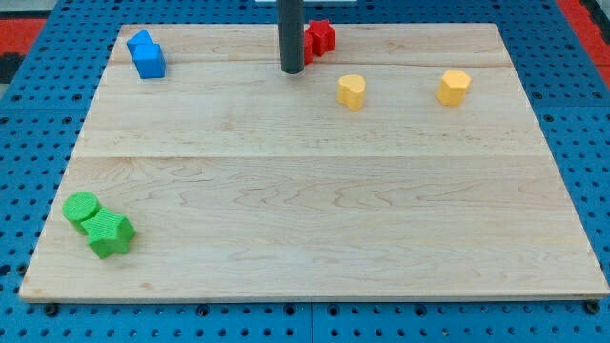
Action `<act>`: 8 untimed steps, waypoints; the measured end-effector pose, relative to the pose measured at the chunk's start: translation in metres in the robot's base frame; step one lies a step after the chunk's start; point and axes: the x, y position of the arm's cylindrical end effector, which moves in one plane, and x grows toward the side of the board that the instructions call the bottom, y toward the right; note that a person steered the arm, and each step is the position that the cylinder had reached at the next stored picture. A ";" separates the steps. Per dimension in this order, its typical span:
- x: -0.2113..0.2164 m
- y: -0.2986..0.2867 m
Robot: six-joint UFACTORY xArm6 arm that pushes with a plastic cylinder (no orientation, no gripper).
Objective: Slide the yellow heart down and right
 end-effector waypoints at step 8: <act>0.017 0.080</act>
